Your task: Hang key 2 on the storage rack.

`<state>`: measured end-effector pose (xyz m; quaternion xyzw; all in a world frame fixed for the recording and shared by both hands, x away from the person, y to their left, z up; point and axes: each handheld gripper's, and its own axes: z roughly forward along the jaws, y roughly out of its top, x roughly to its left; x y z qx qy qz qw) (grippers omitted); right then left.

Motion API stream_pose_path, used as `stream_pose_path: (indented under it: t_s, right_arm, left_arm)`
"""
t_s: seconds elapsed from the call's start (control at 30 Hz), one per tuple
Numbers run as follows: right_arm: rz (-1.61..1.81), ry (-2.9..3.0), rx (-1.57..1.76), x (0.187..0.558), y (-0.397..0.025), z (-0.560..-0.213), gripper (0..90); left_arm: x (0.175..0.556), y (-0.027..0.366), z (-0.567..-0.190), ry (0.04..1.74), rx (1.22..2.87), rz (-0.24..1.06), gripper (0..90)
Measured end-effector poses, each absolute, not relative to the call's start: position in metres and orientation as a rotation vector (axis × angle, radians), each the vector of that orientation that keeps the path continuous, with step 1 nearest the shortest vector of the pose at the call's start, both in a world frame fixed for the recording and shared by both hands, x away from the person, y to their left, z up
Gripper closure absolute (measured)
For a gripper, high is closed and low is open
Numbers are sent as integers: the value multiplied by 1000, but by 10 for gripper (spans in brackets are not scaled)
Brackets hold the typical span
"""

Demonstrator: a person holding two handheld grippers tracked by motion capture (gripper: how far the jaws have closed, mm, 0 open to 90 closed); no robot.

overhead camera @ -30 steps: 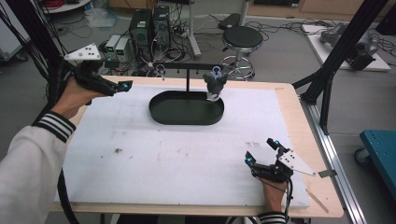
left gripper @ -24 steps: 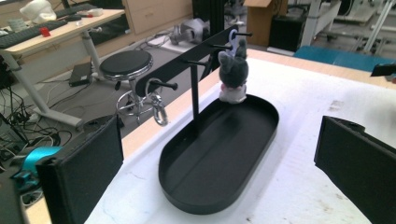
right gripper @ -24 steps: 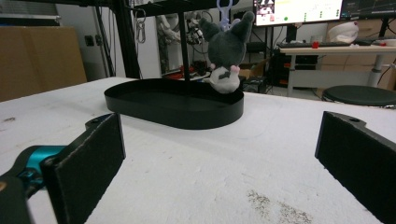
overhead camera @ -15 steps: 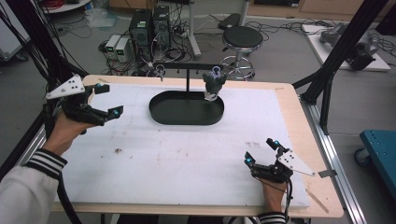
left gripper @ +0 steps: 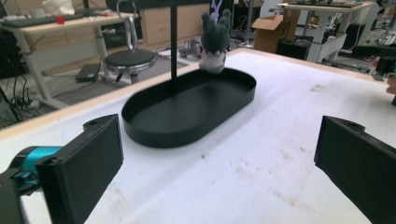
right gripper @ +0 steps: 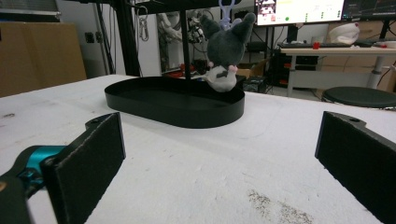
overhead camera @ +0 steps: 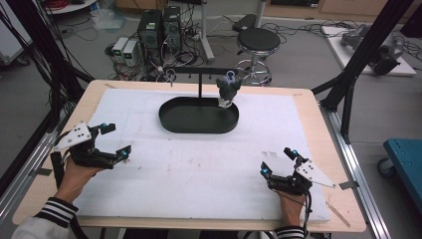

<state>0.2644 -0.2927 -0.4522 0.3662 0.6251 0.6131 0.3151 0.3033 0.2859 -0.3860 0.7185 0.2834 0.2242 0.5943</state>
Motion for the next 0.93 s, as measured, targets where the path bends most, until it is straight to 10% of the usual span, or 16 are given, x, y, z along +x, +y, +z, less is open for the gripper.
stream_pose_path:
  t_s: [0.93]
  right_arm:
    - [1604, 1642, 966, 264, -292, -452, 8]
  left_arm:
    - [279, 299, -449, 746, 1583, 560, 17]
